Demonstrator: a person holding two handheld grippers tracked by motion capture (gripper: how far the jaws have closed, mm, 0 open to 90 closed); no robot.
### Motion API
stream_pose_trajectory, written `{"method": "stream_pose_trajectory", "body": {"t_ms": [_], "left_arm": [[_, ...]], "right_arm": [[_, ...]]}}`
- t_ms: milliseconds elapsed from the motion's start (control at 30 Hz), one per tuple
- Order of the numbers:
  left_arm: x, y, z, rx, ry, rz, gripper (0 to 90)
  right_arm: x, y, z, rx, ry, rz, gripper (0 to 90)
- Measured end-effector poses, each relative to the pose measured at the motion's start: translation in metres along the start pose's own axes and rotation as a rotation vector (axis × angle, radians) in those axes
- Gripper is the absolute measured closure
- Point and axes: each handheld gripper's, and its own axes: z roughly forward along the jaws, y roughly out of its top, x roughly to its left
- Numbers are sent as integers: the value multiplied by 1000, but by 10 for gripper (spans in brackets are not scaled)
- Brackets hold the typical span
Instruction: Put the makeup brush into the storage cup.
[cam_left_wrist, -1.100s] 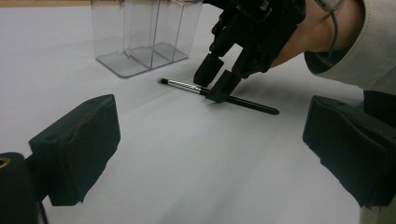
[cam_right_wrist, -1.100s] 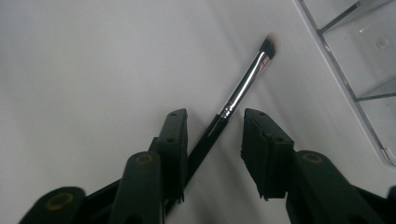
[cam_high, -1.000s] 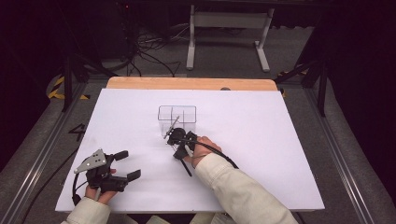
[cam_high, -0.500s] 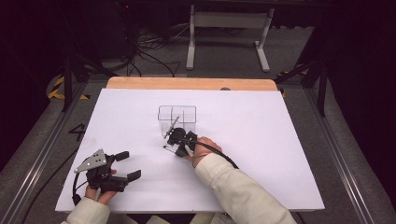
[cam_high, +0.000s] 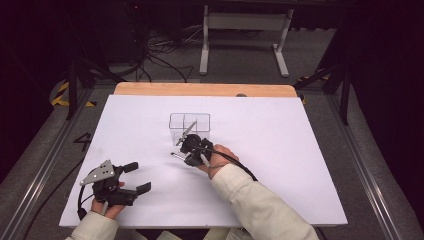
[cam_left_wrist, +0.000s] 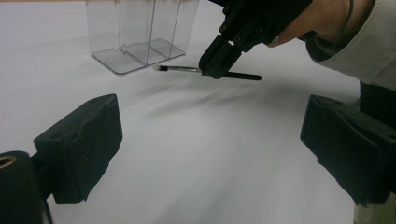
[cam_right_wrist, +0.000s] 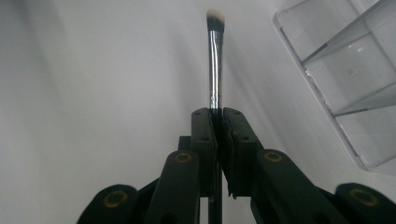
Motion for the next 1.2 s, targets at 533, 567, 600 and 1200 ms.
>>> {"method": "stream_pose_trajectory", "body": {"t_ms": [533, 567, 600, 1200], "left_arm": [[0, -1, 1, 7, -7, -8, 63], [0, -1, 1, 8, -7, -5, 63], [0, -1, 1, 7, -7, -8, 63], [0, -1, 1, 3, -4, -4, 62]], "right_arm": [[1, -3, -36, -238, 14, -18, 840], [1, -3, -38, -250, 16, -16, 840], [1, -4, -41, -265, 17, -17, 840], [-1, -18, -63, -499, 30, -19, 839]]}}
